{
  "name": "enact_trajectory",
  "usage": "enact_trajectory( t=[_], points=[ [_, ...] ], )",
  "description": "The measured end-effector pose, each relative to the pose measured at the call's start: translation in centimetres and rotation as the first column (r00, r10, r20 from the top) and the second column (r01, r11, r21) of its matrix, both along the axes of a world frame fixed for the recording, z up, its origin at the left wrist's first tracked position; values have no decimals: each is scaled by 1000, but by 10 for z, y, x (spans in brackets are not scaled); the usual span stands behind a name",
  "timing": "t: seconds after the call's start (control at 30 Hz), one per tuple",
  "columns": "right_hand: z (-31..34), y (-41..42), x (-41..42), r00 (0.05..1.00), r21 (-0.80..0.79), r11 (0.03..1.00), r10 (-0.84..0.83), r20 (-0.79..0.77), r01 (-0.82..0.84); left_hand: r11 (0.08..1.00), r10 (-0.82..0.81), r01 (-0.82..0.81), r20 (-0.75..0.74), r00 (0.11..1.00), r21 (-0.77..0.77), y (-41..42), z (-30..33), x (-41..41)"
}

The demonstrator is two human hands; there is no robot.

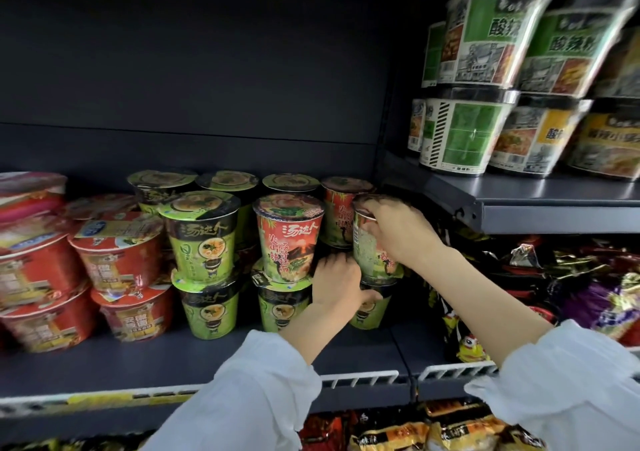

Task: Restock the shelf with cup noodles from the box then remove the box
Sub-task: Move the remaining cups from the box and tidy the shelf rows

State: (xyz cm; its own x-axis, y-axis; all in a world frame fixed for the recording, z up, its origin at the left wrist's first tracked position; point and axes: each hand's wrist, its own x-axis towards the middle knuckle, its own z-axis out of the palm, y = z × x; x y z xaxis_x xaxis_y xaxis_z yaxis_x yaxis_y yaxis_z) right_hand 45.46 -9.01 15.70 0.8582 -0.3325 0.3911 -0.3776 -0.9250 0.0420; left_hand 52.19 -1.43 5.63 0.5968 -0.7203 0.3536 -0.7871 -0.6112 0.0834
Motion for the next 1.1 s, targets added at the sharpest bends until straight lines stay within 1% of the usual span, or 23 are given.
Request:
enact_trajectory(
  t=[0.13,0.2,0.3,0.37,0.5,0.57,0.63,0.7,0.77,0.83,0.87,0.93,1.03,1.1],
  points=[
    [6,4,-1,992,128,984,127,-11,-124,996,49,-54,74,996,66,12,0,-2],
    [9,8,-2,986,178,970,168,-17,-163,990,69,-86,141,988,115,19,1,-6],
    [15,9,-4,984,182,973,156,-85,-139,981,46,-87,229,972,171,26,4,-12],
    [18,6,-5,983,185,974,152,-107,-130,980,16,-62,234,972,189,29,5,-11],
    [14,-1,-6,989,228,969,117,-87,-95,974,-31,-18,211,977,226,37,1,-2],
    [11,0,-5,991,207,973,119,-67,-103,972,-35,-11,189,981,236,37,4,2],
    [11,3,-4,993,141,986,98,-63,-88,971,-28,-14,174,984,237,33,7,3],
    [9,7,-4,998,29,999,28,-56,-27,971,-22,-21,176,984,239,29,11,1],
    [2,11,-4,999,-77,996,-48,-9,47,974,-10,-33,187,982,223,25,11,-3],
    [-5,14,-4,995,-141,985,-94,41,99,980,0,-41,202,979,197,23,10,-5],
    [-6,15,-4,994,-152,983,-96,50,103,982,3,-42,207,978,184,23,10,-6],
    [-3,15,-6,998,-153,986,-64,6,64,986,-3,-31,205,979,161,23,10,-6],
    [7,11,-10,996,-59,998,-10,-89,5,986,-48,22,159,986,165,28,14,-4],
    [9,10,-12,996,-36,999,4,-91,-7,983,-74,52,120,990,179,31,18,-1]
  ],
)
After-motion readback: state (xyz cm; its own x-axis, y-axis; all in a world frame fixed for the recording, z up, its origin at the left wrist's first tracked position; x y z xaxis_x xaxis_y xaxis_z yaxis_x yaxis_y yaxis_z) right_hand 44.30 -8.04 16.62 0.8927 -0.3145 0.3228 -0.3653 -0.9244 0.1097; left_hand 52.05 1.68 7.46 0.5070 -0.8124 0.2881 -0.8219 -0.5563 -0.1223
